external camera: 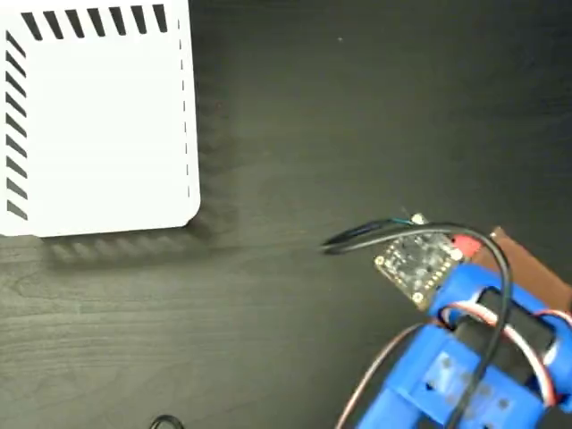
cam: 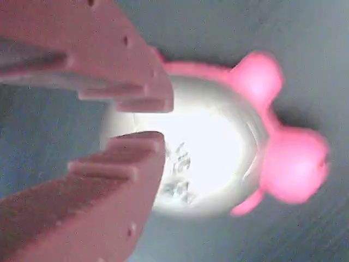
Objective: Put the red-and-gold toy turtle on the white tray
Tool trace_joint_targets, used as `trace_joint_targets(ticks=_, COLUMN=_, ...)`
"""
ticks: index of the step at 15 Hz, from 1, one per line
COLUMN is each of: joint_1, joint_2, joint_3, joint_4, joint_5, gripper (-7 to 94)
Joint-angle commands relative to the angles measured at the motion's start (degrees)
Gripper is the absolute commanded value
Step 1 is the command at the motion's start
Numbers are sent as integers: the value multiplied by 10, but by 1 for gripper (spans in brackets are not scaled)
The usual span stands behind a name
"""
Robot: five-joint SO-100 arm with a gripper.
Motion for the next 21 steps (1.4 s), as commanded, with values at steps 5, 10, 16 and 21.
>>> trace_joint_targets(ticks=5, joint_1=85, joint_2=-24, joint_3=3, joint_4=-17, joint_5=-60, gripper=4)
trace_joint_targets(ticks=10, joint_1=89, joint_2=-84, joint_3=11, joint_4=-42, joint_5=-62, gripper=42)
trace_joint_targets(ticks=16, joint_1=72, joint_2=-137, joint_3=11, joint_4=-54, joint_5=-25, gripper=54)
trace_joint_targets(ticks=21, joint_1=62, joint_2=-175, joint_3=33, joint_4=-104, joint_5=-10, gripper=54)
